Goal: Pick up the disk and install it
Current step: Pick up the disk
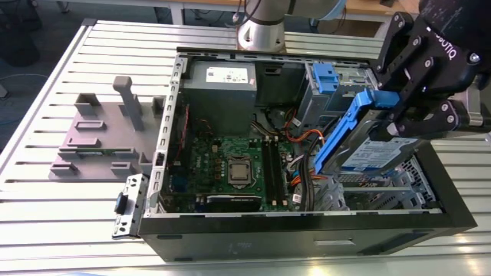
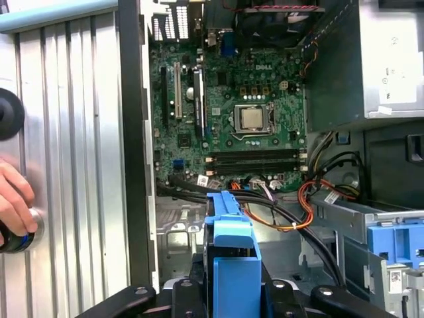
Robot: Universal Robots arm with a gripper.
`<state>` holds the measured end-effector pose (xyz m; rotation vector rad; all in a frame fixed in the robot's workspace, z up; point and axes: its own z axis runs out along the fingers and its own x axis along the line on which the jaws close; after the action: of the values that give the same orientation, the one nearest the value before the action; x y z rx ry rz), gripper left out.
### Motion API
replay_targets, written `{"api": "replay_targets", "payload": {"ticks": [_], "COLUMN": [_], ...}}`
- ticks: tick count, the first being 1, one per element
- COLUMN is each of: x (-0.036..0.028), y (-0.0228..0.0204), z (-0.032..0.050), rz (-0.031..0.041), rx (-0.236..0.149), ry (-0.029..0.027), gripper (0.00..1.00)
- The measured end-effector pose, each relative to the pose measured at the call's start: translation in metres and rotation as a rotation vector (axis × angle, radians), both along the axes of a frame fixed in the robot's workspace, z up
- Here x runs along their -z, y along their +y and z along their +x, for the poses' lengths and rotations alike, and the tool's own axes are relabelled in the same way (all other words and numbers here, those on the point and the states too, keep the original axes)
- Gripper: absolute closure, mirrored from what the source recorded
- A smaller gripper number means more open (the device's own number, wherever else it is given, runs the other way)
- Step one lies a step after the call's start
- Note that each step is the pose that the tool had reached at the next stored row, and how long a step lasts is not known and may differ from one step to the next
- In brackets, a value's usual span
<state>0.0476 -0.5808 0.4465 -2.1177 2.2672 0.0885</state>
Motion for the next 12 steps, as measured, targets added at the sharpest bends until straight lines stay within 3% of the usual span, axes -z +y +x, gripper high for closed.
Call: {"api": "replay_targets", "payload": {"ticks": [7,12], "x": [0.0003,0.0009], "y": [-0.0072,-0.0089], "z": [0.0003,0.0072], "rz": [-0.0001,0.0012], "rx": [0.0,0.0], "ry": [0.0,0.0], "gripper": [0.64,0.64]}}
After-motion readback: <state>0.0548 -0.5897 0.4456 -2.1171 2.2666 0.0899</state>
